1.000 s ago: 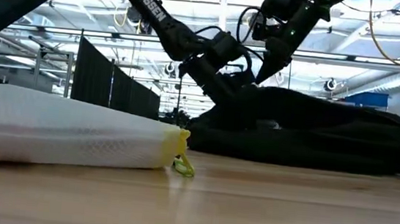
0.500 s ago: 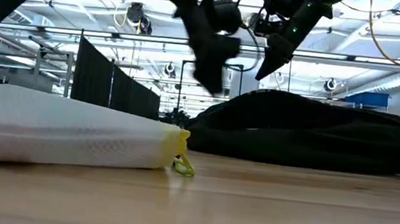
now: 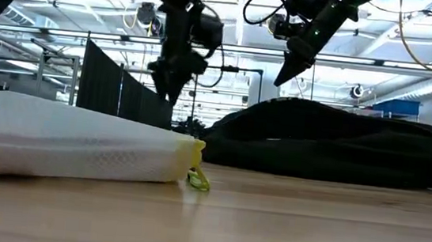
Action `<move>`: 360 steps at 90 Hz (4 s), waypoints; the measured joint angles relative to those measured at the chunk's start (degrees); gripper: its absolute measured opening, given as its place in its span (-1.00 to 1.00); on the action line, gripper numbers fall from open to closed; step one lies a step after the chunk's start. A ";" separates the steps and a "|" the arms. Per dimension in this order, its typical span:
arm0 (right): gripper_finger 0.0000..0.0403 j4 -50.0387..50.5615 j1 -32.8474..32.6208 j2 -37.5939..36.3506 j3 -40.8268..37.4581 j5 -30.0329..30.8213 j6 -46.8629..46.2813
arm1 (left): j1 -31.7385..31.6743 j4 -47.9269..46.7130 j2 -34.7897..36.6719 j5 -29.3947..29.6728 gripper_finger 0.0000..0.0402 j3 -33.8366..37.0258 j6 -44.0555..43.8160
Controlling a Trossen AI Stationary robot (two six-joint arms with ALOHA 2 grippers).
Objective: Unpack backpack
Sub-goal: Put the cellphone into the black backpack
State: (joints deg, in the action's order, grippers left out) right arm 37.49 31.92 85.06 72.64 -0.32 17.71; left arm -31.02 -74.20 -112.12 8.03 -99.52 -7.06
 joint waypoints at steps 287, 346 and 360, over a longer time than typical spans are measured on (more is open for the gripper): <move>-1.00 1.28 2.81 0.00 -2.37 -0.10 5.93 | -0.81 12.75 0.48 3.70 0.92 26.43 -31.67; -1.00 0.46 3.74 0.00 -3.30 -0.12 5.95 | -1.49 26.30 3.56 3.61 0.92 37.76 -40.66; -1.00 0.80 3.72 0.00 -3.30 -0.15 5.67 | -1.68 27.23 3.56 4.74 0.92 38.10 -41.27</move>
State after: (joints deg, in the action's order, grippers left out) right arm 38.29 35.64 85.06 69.34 -0.47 23.38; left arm -32.70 -46.97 -108.55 12.77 -61.42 -48.33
